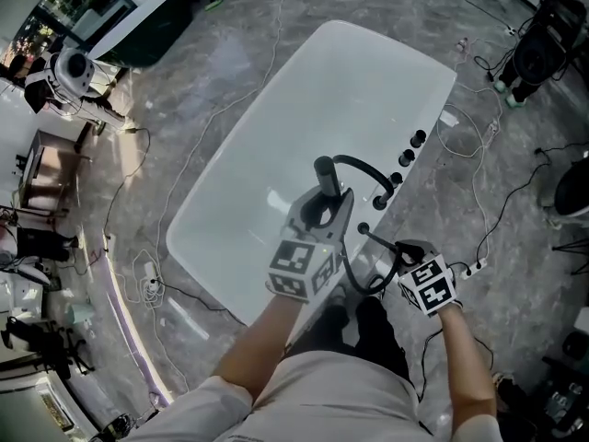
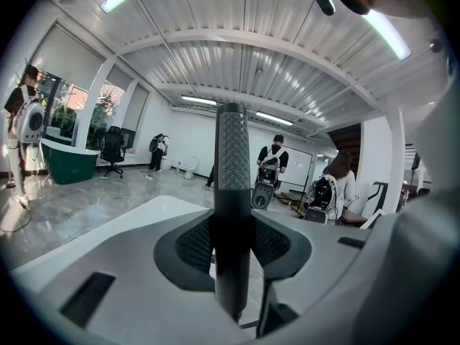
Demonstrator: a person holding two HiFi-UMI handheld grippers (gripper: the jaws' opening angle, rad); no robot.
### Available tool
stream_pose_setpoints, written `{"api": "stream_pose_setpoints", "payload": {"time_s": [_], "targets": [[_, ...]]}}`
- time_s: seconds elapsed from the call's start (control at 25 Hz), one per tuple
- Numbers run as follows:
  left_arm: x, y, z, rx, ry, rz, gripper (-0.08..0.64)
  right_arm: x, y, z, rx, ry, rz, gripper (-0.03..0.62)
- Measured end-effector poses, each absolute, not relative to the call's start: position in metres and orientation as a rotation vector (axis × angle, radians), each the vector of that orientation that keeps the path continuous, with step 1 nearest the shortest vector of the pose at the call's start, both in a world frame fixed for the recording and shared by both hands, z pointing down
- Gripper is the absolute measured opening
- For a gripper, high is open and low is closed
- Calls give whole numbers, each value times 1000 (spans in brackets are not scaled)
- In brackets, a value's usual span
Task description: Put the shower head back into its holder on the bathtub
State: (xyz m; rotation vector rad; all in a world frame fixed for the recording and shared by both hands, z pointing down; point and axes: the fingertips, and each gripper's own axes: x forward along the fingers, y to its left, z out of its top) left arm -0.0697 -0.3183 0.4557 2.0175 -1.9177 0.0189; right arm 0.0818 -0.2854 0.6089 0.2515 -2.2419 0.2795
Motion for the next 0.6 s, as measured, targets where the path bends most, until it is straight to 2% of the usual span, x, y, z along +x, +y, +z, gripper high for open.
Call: {"api": "stream_pose_setpoints", "payload": {"time_s": [0.28,0.6], "targets": [[-62,-325,475,2085,-1887,57,124,68,-313,651,370,-2385,486,67],[-75,-333,489,2066,-1934,11,124,49,-320,746,329,-2302,487,67]]}}
